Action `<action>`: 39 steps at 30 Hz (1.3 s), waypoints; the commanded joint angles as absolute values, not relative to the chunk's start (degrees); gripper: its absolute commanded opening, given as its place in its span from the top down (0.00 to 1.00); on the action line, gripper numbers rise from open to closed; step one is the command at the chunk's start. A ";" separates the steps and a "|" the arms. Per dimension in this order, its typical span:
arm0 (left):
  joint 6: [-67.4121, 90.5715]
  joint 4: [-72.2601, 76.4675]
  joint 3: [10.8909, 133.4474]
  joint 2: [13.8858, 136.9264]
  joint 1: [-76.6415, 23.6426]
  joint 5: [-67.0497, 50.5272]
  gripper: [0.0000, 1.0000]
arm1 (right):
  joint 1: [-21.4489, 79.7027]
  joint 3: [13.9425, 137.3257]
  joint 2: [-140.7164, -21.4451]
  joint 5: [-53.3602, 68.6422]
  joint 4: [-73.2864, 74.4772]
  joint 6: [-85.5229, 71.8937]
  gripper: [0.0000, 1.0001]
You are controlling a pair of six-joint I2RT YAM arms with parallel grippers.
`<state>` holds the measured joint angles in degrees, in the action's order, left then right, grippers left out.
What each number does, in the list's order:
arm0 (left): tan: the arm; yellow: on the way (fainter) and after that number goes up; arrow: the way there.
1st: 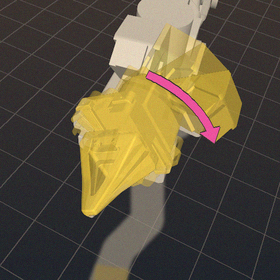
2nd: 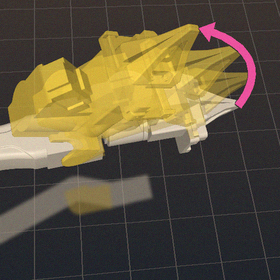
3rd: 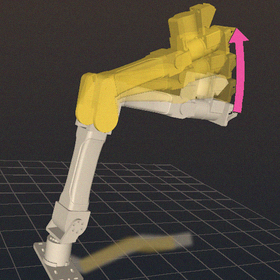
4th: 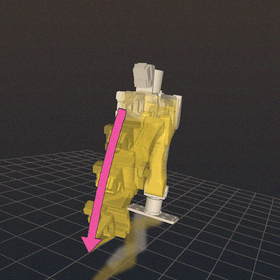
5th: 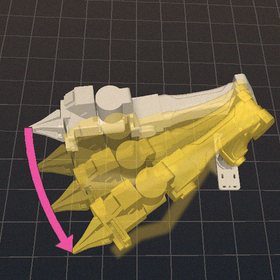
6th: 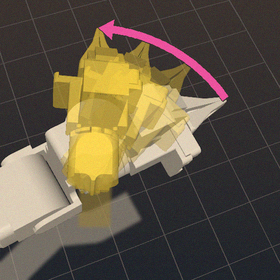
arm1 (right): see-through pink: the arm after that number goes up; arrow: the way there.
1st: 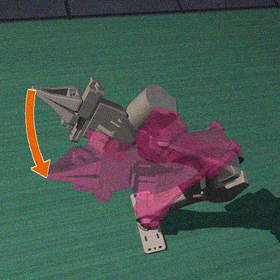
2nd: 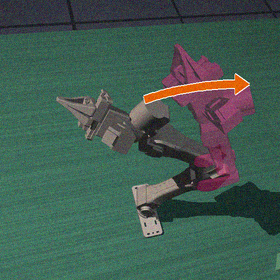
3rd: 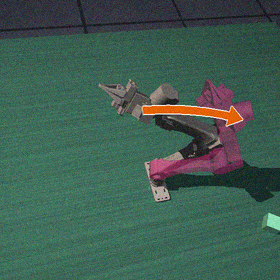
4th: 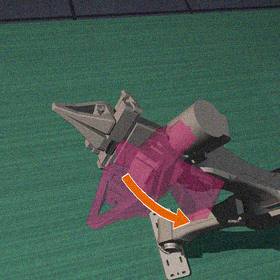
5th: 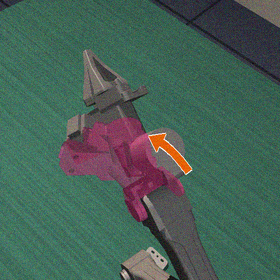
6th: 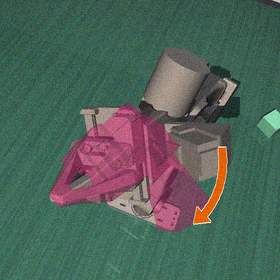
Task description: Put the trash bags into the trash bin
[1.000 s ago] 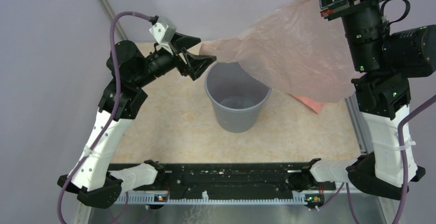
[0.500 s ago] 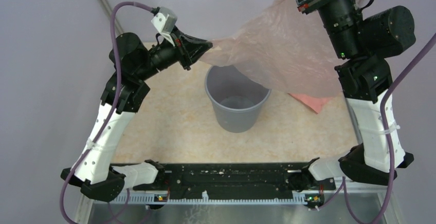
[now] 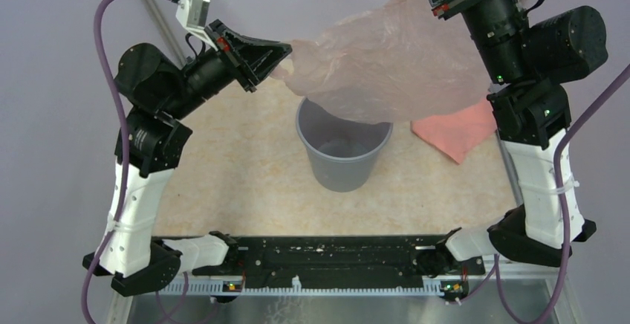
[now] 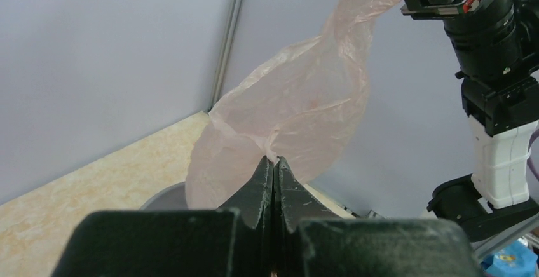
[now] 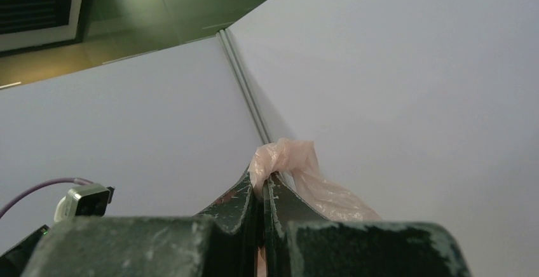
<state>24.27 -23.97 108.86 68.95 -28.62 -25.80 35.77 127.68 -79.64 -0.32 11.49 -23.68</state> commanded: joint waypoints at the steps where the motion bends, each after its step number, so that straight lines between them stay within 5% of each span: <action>1: 27.50 -27.85 112.23 68.76 -28.92 -21.06 1.00 | 35.94 129.73 -79.86 1.76 9.90 -25.27 1.00; 8: 26.72 -35.93 116.30 68.85 -28.90 -9.48 1.00 | 35.95 129.90 -81.94 3.54 9.85 -27.82 1.00; 19: 30.48 -35.47 118.97 69.80 -28.84 -14.05 1.00 | 36.00 128.31 -82.29 3.95 10.90 -28.78 1.00; 30: 27.76 -34.04 117.00 74.19 -28.80 -6.03 1.00 | 36.03 114.65 -74.27 3.07 13.64 -28.21 0.99; 34: 25.85 -34.76 119.13 76.79 -28.11 -1.34 1.00 | 36.03 112.73 -72.58 4.12 15.56 -28.95 0.85; 39: 24.34 -35.28 118.90 78.49 -26.62 2.27 1.00 | 36.06 112.57 -71.06 6.60 19.23 -29.22 0.41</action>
<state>26.70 -36.56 116.92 78.41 -27.75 -2.11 35.79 112.38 -73.80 4.10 17.43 -29.12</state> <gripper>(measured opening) 0.008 0.451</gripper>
